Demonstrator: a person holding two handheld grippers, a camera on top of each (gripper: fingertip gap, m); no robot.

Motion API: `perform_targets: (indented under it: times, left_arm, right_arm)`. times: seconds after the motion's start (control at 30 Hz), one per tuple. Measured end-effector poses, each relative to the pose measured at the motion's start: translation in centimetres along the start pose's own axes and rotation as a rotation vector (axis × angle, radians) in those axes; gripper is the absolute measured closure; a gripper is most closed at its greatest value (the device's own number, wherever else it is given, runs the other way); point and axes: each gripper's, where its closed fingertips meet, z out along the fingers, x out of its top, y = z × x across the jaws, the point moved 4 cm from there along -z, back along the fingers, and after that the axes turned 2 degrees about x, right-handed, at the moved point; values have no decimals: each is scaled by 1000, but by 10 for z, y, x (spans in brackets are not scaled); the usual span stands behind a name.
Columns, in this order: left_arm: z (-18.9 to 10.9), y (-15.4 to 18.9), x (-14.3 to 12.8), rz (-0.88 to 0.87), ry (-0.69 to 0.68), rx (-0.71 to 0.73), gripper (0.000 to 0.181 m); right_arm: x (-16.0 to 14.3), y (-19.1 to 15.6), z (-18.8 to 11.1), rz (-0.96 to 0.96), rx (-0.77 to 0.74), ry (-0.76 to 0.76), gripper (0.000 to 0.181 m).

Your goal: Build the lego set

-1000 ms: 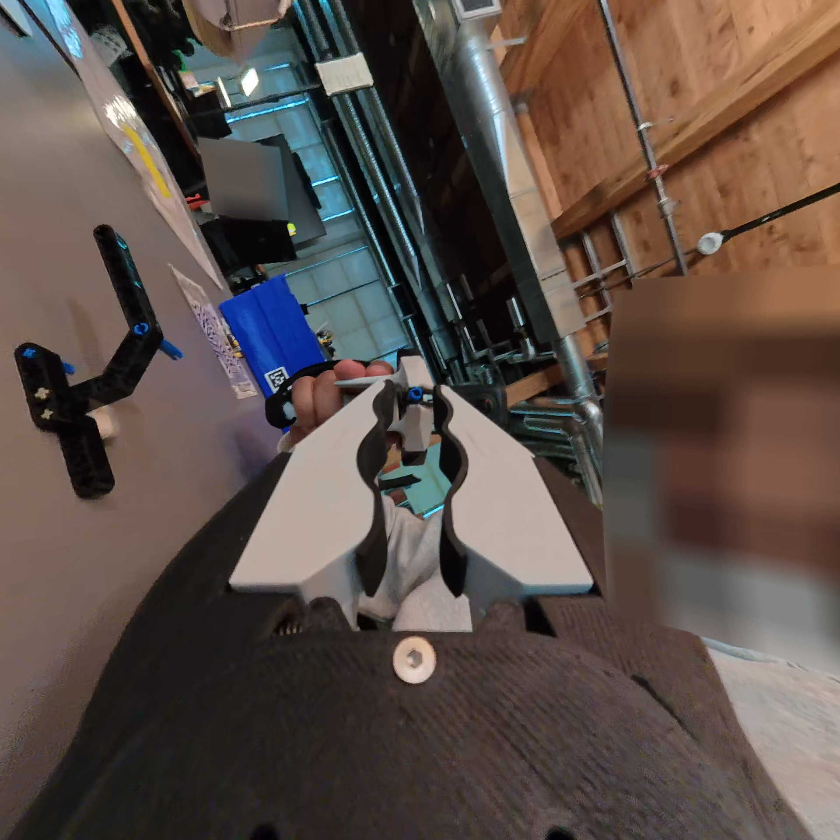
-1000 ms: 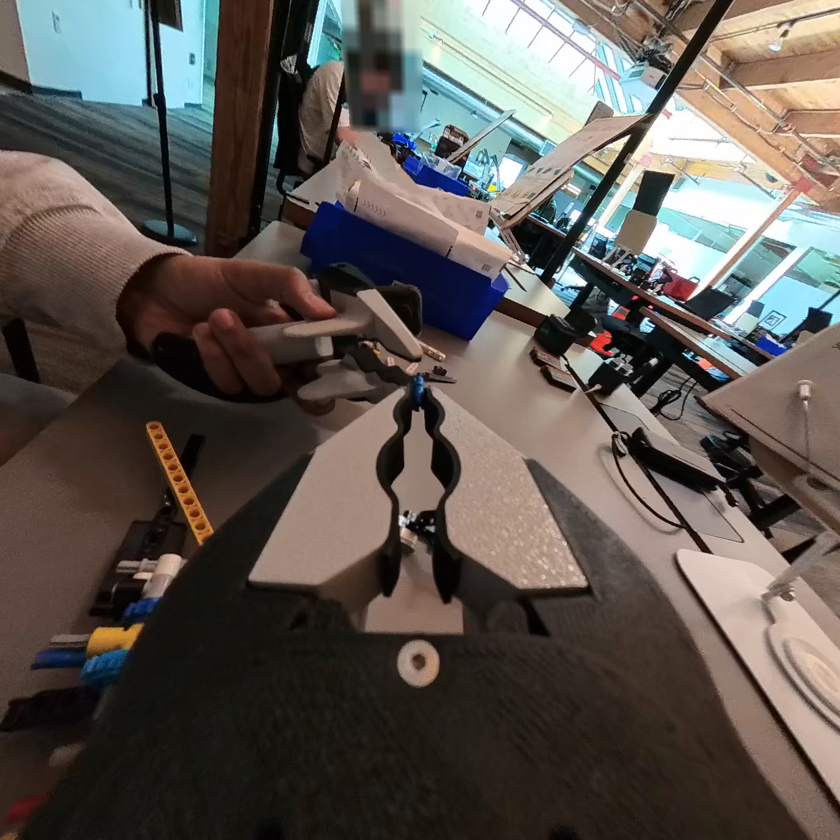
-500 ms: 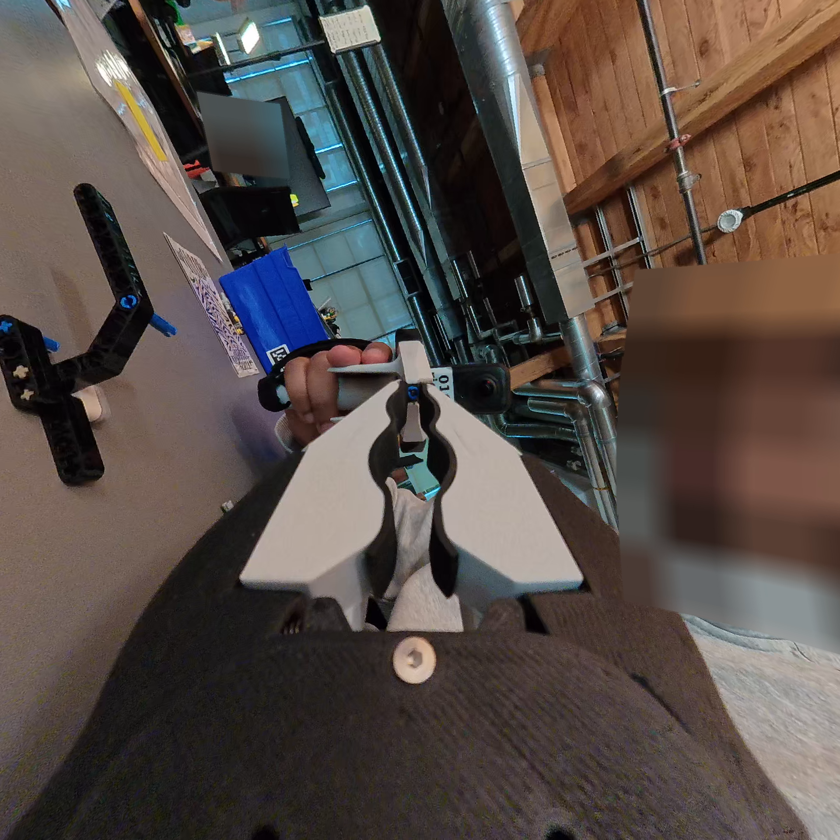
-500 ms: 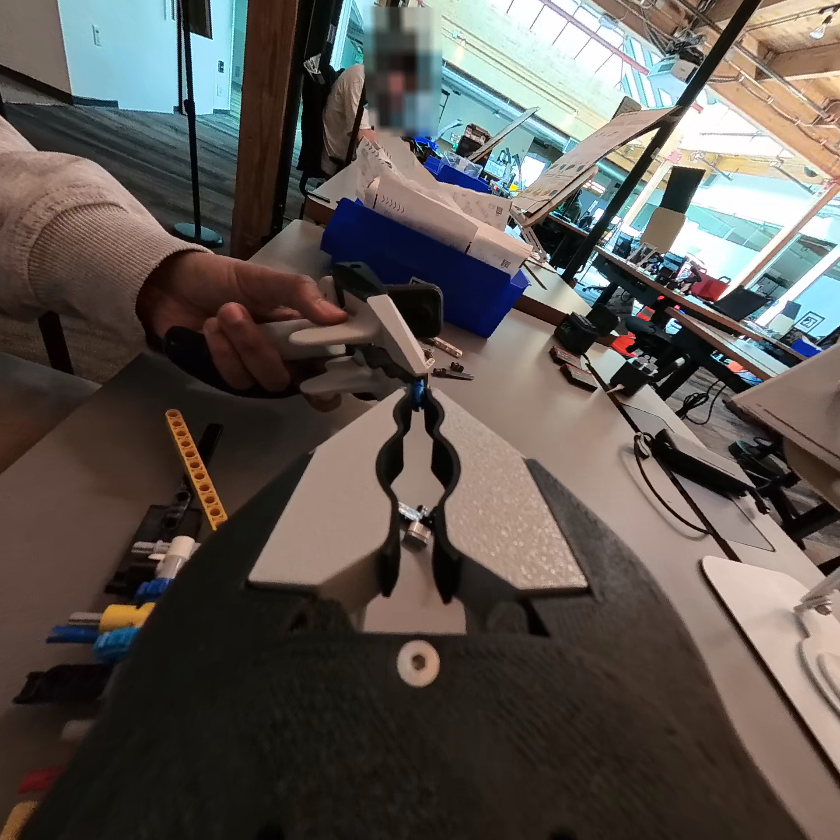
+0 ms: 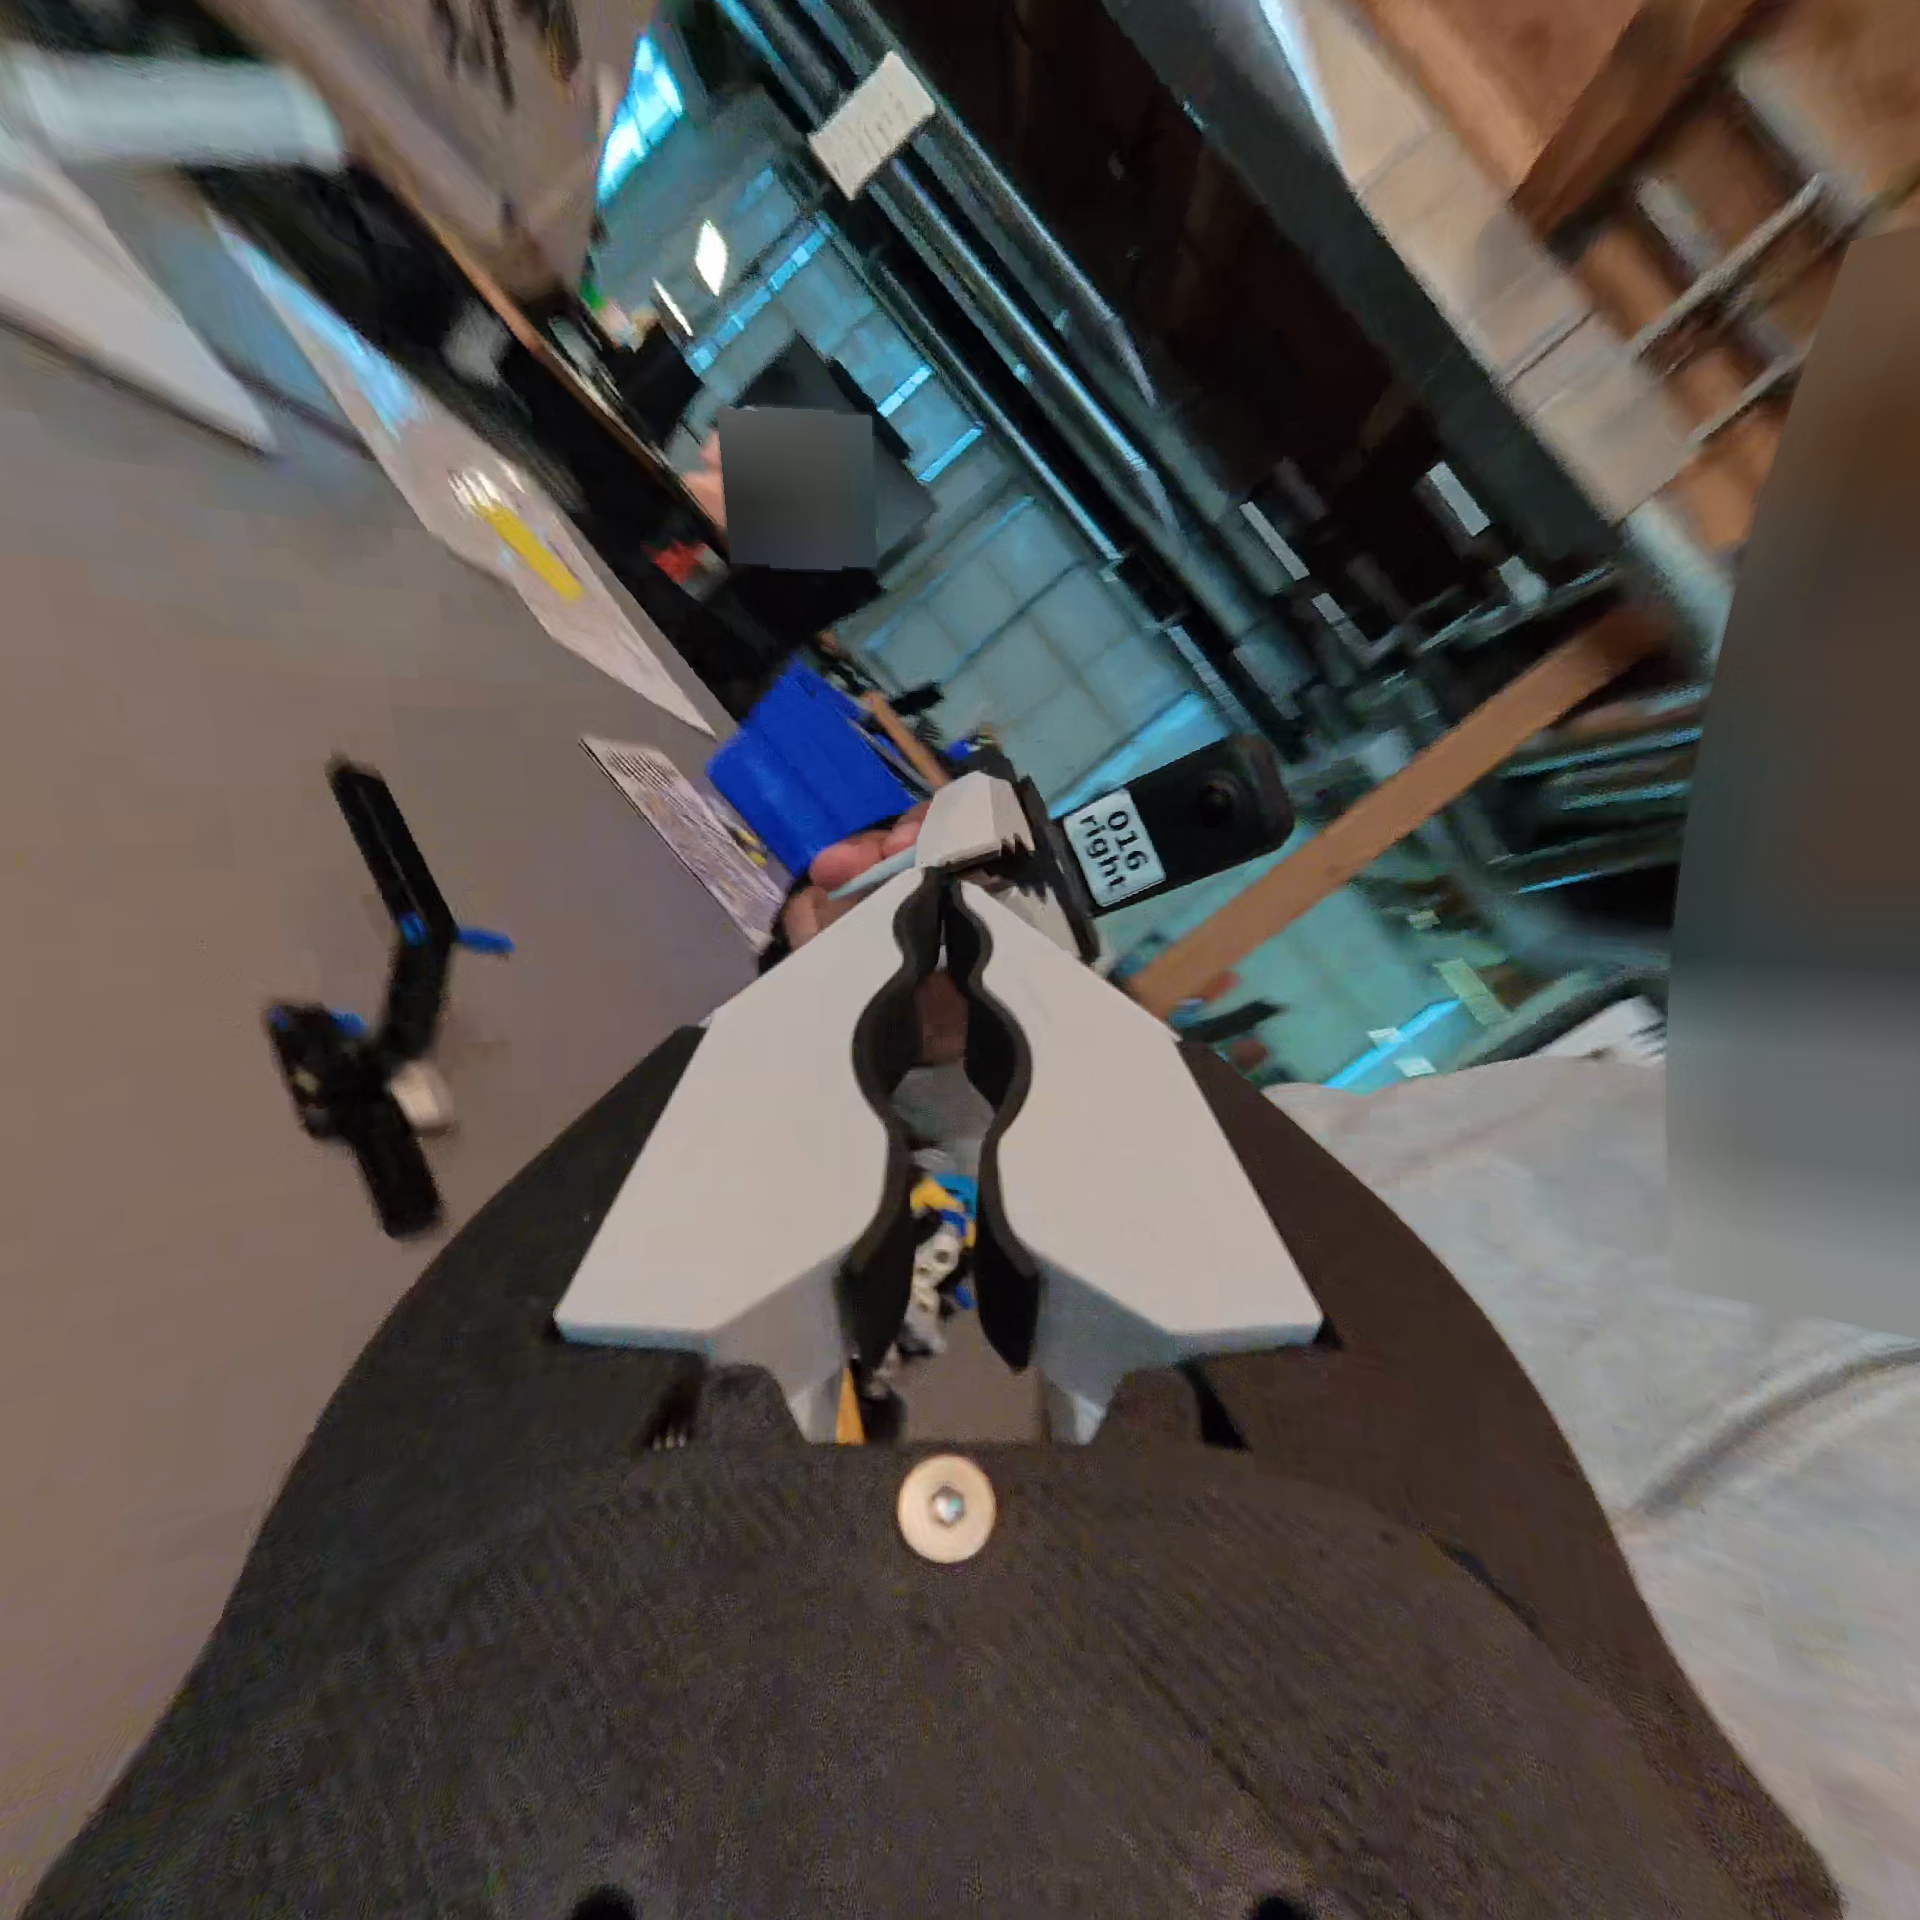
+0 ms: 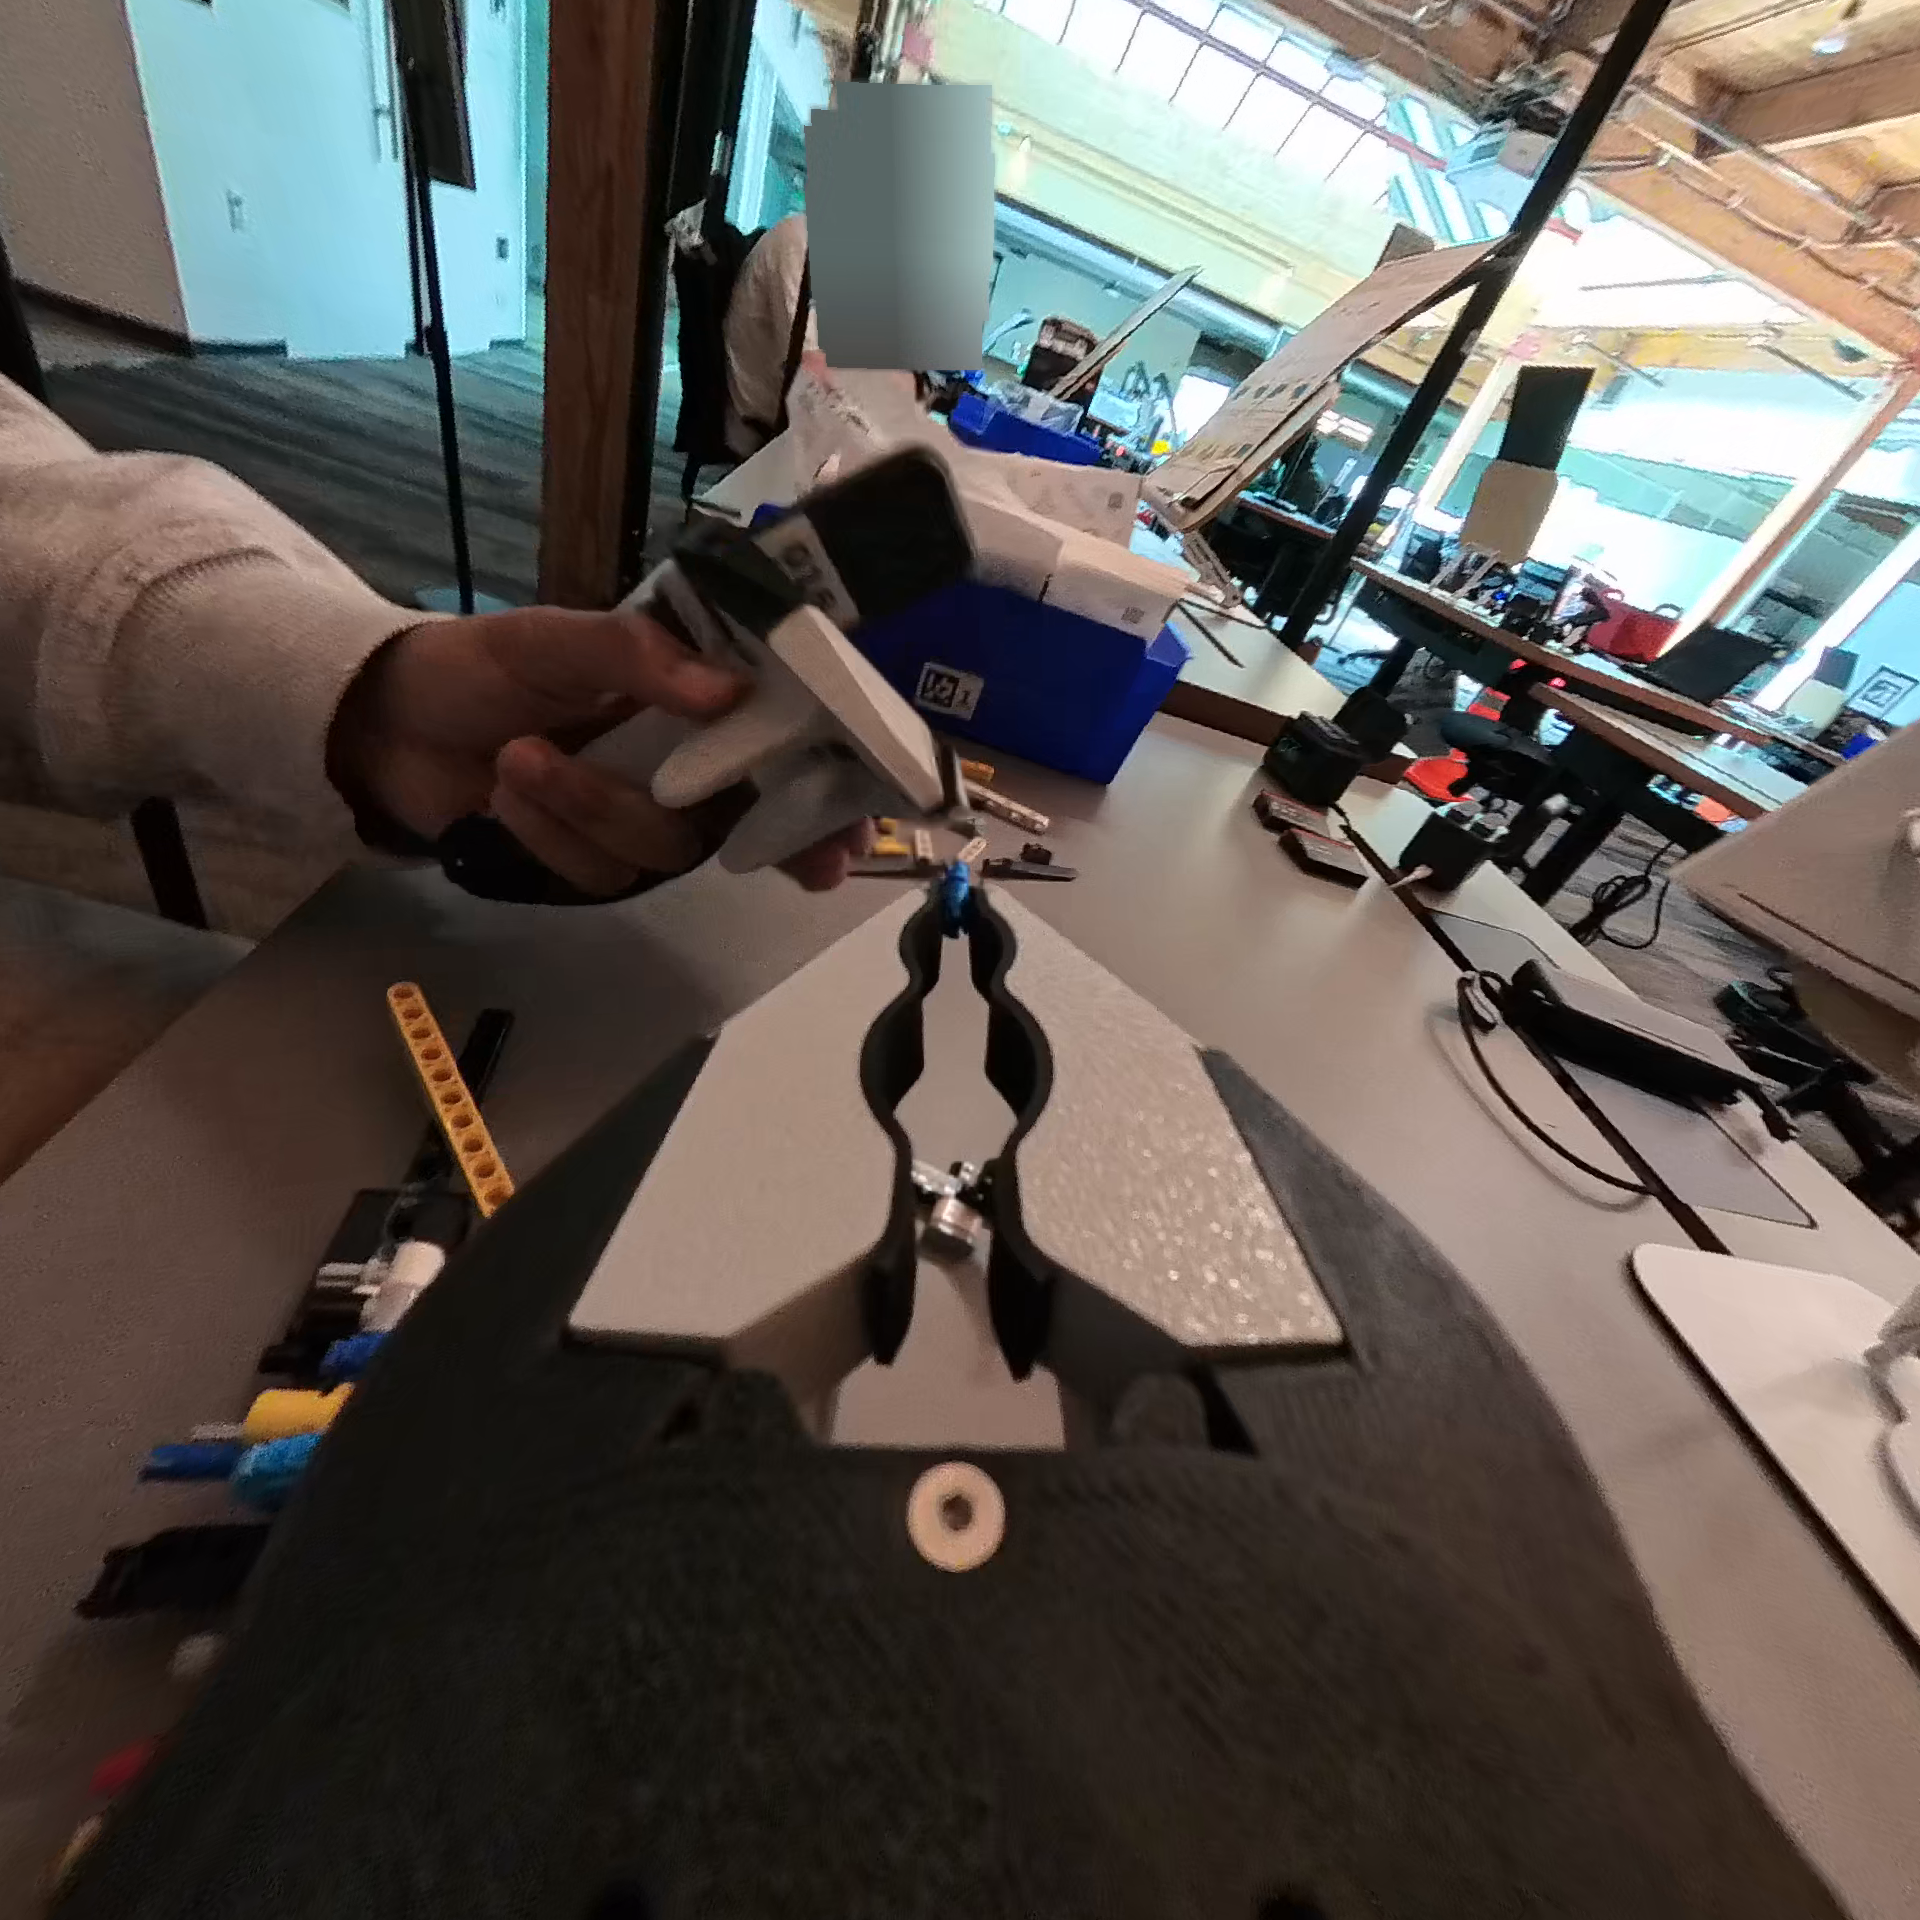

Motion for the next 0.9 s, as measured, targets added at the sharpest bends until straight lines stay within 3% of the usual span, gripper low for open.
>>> perform_targets:
  times: [0.03, 0.1, 0.23, 0.3, 0.43, 0.5, 0.6, 0.7, 0.9]
  left_arm:
    - [-3, 5, 6, 101, 17, 41, 181]
    - [-10, 17, 18, 322, 59, 138, 181]
    - [-30, 29, 36, 863, 87, 575, 181]
    - [-31, 39, 39, 1125, 78, 694, 181]
    - [-38, 31, 45, 1323, 241, 862, 181]
    - [-34, 17, 36, 1252, 172, 850, 181]
    - [-26, -2, 28, 890, 106, 803, 181]
    - [-14, -27, 12, 632, -56, 757, 181]
    - [13, -60, -3, 536, -206, 704, 181]
  right_arm:
    - [1, 4, -2, 16, -11, 11, 178]
    - [1, 11, -6, 48, -37, 29, 178]
    - [-4, 25, -13, 119, -79, 55, 179]
    - [-8, 31, -15, 155, -100, 58, 178]
    - [-18, 45, -19, 217, -164, 23, 179]
    - [-28, 52, -21, 265, -207, -28, 179]
    - [-47, 59, -27, 352, -234, -111, 179]
    - [-63, 63, -30, 451, -240, -150, 179]
    - [-70, 57, -23, 443, -243, -217, 179]
